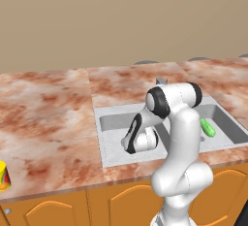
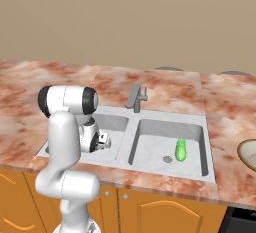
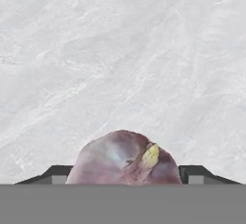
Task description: Remove the corn and garlic from the sink. Then move the bowl and cup from the counter to the sink for washing.
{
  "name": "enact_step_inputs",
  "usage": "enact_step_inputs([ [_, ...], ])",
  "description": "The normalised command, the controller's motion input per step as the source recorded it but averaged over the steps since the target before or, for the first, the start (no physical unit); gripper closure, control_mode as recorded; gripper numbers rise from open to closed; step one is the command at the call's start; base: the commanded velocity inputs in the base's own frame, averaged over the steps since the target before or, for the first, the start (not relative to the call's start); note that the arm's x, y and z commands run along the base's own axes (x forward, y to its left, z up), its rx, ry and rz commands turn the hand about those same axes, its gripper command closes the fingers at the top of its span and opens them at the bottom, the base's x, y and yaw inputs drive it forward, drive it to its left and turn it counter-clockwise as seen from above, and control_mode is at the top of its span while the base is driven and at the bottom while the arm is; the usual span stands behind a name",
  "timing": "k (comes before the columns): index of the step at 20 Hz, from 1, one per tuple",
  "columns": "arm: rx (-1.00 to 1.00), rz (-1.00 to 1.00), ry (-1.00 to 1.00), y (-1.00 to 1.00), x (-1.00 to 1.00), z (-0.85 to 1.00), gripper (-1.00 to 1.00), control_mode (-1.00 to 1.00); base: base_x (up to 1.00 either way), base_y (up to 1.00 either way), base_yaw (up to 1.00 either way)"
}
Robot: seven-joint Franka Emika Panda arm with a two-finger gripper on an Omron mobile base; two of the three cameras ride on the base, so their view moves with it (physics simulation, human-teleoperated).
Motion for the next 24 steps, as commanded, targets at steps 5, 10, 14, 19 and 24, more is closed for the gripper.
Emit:
enact_step_inputs([
  [5,0.0,0.0,0.02,0.05,0.04,-0.14,1.0,-1.0,0.0,0.0,0.0],
  [10,0.0,0.0,-0.01,0.0,-0.04,-0.04,1.0,-1.0,0.0,0.0,0.0],
  [14,0.0,0.04,0.0,0.08,-0.15,0.18,1.0,-1.0,0.0,0.0,0.0],
  [19,-0.01,0.12,0.05,0.09,-0.16,0.31,1.0,-1.0,0.0,0.0,0.0],
  [24,-0.05,0.11,0.05,0.05,-0.08,0.38,1.0,-1.0,0.0,0.0,0.0],
])
